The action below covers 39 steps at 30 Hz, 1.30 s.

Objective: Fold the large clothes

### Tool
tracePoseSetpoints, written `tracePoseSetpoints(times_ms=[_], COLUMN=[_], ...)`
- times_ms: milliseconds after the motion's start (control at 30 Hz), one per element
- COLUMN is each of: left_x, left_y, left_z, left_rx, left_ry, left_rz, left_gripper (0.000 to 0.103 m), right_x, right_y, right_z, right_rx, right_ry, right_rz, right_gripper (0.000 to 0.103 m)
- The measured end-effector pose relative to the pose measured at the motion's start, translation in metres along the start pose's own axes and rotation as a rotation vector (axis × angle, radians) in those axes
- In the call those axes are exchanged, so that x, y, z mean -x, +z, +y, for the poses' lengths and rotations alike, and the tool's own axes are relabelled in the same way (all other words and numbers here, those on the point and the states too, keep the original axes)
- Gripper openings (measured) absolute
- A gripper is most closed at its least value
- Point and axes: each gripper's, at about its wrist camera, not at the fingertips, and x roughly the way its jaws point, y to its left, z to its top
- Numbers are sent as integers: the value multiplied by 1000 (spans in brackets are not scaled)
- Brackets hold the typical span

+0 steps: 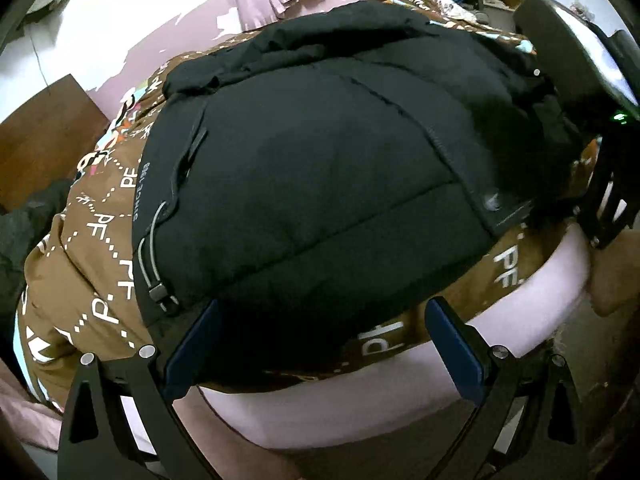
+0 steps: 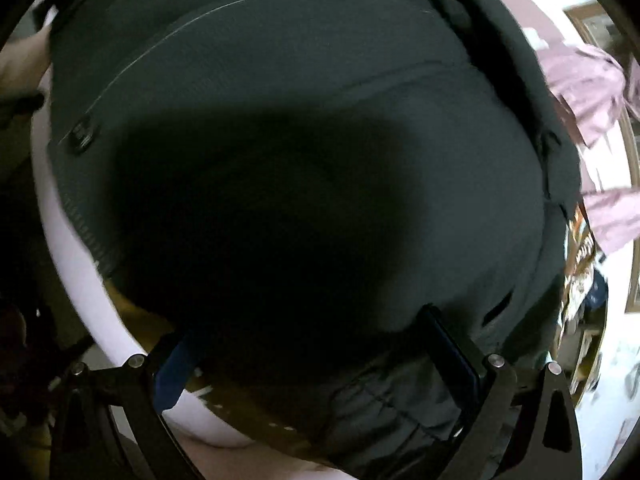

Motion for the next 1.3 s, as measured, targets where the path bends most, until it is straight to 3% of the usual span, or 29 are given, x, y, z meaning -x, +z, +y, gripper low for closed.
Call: tracePoseSetpoints(times_ms=[167, 367, 567, 700, 933, 1100, 1300], left_x=[-3, -2, -14, -20, -18, -15, -30], left_y=[-3, -9, -11, -11, -14, -21, -6], left_z=[5, -5, -13, -22, -32, -44, -35], left_rx=[26, -27, -91, -143, -276, -330, -293], left_ry=[-18, -29, 45, 132, 287, 243, 307], left_rz=[2, -8, -12, -33, -135, -157, -146], left_gripper=[99, 99, 99, 99, 99, 99, 99], right_x=[16, 34, 44, 59, 76, 85, 85], right_y=[-3, 3, 16, 18, 23, 24, 23], right_z=[-20, -48, -77, -81, -97, -99, -104], right_rx=[-53, -127, -232, -297, -407, -436, -457], right_ry=[-4, 9, 74, 106, 150, 154, 162], right_rz=[-73, -119, -147, -195, -240, -267, -283], right_gripper=[103, 103, 103, 103, 103, 103, 103])
